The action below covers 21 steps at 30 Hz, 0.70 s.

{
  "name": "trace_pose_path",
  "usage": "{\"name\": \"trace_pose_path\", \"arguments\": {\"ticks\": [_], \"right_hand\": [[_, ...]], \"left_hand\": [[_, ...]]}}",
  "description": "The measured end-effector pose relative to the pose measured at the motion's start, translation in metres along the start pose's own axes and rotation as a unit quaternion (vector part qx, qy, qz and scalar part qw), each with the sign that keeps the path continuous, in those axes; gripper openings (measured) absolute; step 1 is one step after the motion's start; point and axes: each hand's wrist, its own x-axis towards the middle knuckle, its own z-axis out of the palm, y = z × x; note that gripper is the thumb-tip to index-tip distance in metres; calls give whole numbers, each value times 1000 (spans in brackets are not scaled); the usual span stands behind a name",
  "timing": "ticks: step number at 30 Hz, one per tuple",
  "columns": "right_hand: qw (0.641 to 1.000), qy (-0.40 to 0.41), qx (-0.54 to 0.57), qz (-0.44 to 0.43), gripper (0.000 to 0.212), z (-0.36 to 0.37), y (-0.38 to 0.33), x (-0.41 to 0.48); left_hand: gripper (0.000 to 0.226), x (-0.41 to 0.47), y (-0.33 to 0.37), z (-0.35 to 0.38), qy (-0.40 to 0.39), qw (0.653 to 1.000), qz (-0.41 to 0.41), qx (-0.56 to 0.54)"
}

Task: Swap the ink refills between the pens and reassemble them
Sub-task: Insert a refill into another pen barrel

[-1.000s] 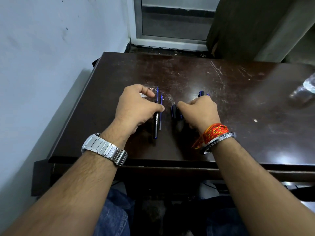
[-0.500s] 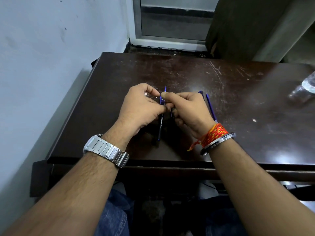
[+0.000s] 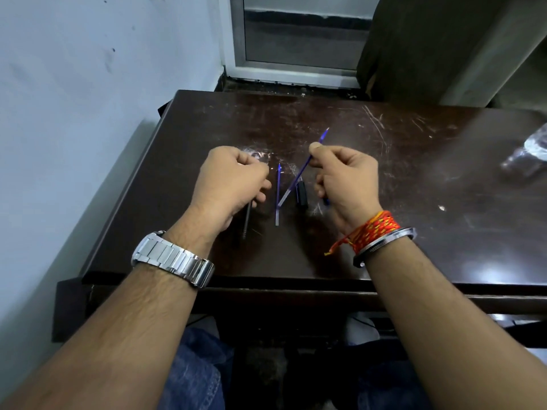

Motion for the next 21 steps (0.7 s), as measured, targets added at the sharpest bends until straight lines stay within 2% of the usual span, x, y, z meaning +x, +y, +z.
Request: {"name": "trace_pose_path", "arguments": {"ticks": [3,8,10,13,17,21], "right_hand": [[999,-40,-30,18,24,5,3,-3],[996,-80,-22,32,23,6,5,-6],[995,-83,-38,34,23,6,5,-6],[996,-52,-70,27,26,1,2,-2],[994,17,-102,19,25,-16,-2,8],[990,46,-132,34,25,-27,-2,16]], "left_hand": [[19,-3,1,5,-21,999,25,29],[18,-6,-1,10,-81,992,56,81],[23,-4,-3,9,-68,993,49,88],[25,4,-6,5,-13,993,33,116],[24,10,-9,2,-28,985,-7,168],[26,11,-8,6,-24,975,-15,223]]}}
